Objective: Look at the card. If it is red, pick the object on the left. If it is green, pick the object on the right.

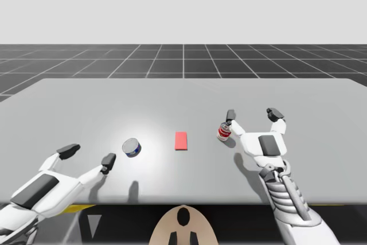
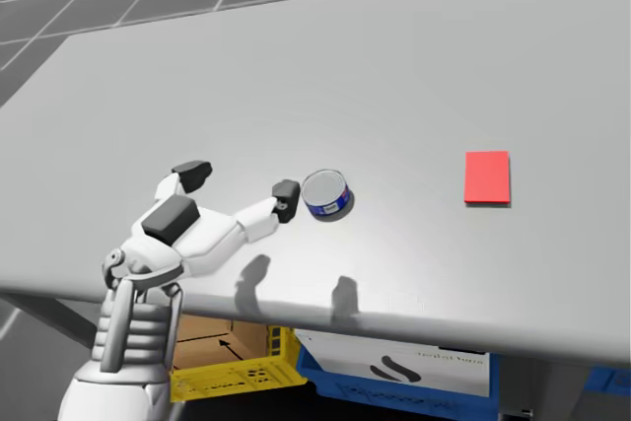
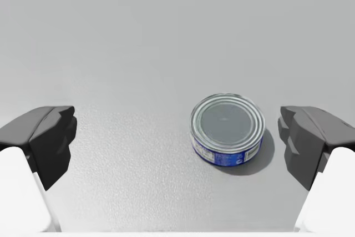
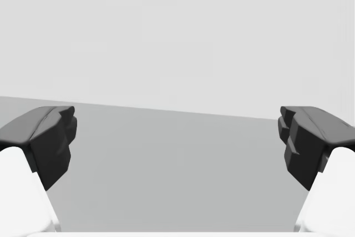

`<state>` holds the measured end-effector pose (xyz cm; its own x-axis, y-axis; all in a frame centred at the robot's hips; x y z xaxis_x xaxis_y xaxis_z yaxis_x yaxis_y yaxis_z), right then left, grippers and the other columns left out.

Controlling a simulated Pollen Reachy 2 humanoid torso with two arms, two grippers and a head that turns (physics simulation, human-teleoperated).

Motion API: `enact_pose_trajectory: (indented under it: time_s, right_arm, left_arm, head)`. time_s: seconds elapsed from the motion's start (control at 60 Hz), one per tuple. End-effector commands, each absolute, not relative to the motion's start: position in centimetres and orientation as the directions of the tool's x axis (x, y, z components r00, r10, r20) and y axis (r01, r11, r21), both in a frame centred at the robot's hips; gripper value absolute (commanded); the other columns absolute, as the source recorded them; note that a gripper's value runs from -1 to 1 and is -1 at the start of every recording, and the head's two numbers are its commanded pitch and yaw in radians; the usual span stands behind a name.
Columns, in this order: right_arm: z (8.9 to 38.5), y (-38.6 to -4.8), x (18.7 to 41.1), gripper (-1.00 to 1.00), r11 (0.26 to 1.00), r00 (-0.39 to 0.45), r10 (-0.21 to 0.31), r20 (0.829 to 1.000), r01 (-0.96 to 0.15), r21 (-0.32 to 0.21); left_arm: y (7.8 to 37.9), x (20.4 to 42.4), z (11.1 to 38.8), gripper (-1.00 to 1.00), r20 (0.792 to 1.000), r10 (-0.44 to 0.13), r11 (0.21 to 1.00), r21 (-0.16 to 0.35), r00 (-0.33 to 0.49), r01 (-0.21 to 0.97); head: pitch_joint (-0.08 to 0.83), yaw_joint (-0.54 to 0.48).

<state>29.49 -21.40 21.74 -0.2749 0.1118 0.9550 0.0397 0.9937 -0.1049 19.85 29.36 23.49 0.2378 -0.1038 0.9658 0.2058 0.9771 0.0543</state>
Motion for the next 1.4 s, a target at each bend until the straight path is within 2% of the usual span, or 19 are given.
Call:
enact_pose_trajectory:
  time_s: [0.017,0.067,0.117,0.15,0.317,0.367,0.55,0.783,0.867,0.983,1.133,1.167,1.183,1.2,1.217,1.233,1.25,1.4]
  right_arm:
    - [21.4,-20.8,29.4,-1.00,0.996,-0.269,0.088,0.959,0.031,-0.083]
    - [21.4,-20.7,29.4,-1.00,0.996,-0.267,0.088,0.960,0.029,-0.083]
    - [21.3,-20.6,29.4,-1.00,0.996,-0.267,0.088,0.960,0.027,-0.083]
    - [21.3,-20.5,29.4,-1.00,0.996,-0.267,0.087,0.960,0.026,-0.083]
    - [21.2,-20.4,29.4,-1.00,0.996,-0.264,0.086,0.961,0.025,-0.082]
    - [21.2,-20.4,29.4,-1.00,0.996,-0.263,0.086,0.961,0.025,-0.082]
    - [21.3,-20.4,29.3,-1.00,0.997,-0.267,0.082,0.960,0.029,-0.077]
    - [21.3,-20.5,29.2,-1.00,0.997,-0.263,0.078,0.962,0.029,-0.073]
    - [21.4,-20.6,29.2,-1.00,0.997,-0.265,0.075,0.961,0.030,-0.070]
    - [21.4,-20.6,29.2,-1.00,0.997,-0.265,0.074,0.961,0.029,-0.069]
    - [21.4,-20.6,29.3,-1.00,0.997,-0.266,0.073,0.961,0.028,-0.068]
    - [21.4,-20.5,29.2,-1.00,0.997,-0.266,0.073,0.961,0.028,-0.068]
    - [21.4,-20.5,29.3,-1.00,0.997,-0.266,0.073,0.961,0.028,-0.068]
    - [21.4,-20.6,29.3,-1.00,0.997,-0.267,0.073,0.961,0.028,-0.068]
    - [21.4,-20.6,29.3,-1.00,0.997,-0.267,0.073,0.961,0.028,-0.068]
    - [21.4,-20.6,29.3,-1.00,0.997,-0.267,0.072,0.961,0.028,-0.067]
    - [21.4,-20.6,29.3,-1.00,0.997,-0.267,0.072,0.961,0.029,-0.067]
    - [21.5,-20.6,29.2,-1.00,0.997,-0.268,0.070,0.961,0.029,-0.065]
  left_arm:
    - [28.9,19.0,20.1,-1.00,0.944,-0.151,0.962,0.073,0.292,0.262]
    - [28.7,19.4,19.5,-1.00,0.940,-0.142,0.960,0.054,0.311,0.275]
    - [28.5,19.8,18.9,-1.00,0.934,-0.158,0.958,0.066,0.321,0.280]
    - [28.3,20.4,18.3,-1.00,0.930,-0.148,0.958,0.050,0.336,0.283]
    - [27.2,22.4,17.2,-1.00,0.920,-0.150,0.958,0.044,0.362,0.284]
    - [26.9,23.2,17.1,-1.00,0.914,-0.135,0.958,0.022,0.382,0.286]
    - [25.8,25.8,16.4,-1.00,0.895,-0.144,0.966,0.034,0.421,0.258]
    - [24.8,27.8,16.0,-1.00,0.886,-0.170,0.968,0.068,0.430,0.243]
    - [24.3,28.9,15.6,-1.00,0.875,-0.175,0.967,0.068,0.451,0.244]
    - [24.1,29.6,15.1,-1.00,0.867,-0.175,0.969,0.067,0.467,0.240]
    - [23.9,29.8,14.6,-1.00,0.866,-0.188,0.964,0.073,0.462,0.256]
    - [23.9,29.9,14.5,-0.85,0.866,-0.195,0.962,0.079,0.460,0.260]
    - [23.9,29.9,14.5,-0.70,0.866,-0.193,0.963,0.076,0.461,0.260]
    - [23.9,29.8,14.5,-0.15,0.866,-0.193,0.962,0.074,0.462,0.262]
    - [23.9,29.7,14.4,0.22,0.867,-0.192,0.962,0.073,0.461,0.264]
    - [23.9,29.7,14.4,0.76,0.867,-0.194,0.961,0.075,0.458,0.266]
    - [23.9,29.6,14.4,0.91,0.868,-0.194,0.961,0.073,0.458,0.268]
    - [23.7,28.9,14.7,0.95,0.867,-0.195,0.958,0.069,0.459,0.277]
  head:
    - [0.713,0.37]
    - [0.713,0.37]
    - [0.713,0.37]
    - [0.713,0.37]
    - [0.716,0.36]
    - [0.715,0.36]
    - [0.719,0.35]
    - [0.723,0.35]
    - [0.723,0.34]
    - [0.725,0.33]
    - [0.727,0.33]
    - [0.727,0.33]
    - [0.727,0.33]
    - [0.725,0.33]
    - [0.725,0.33]
    - [0.724,0.33]
    - [0.724,0.33]
    - [0.721,0.33]
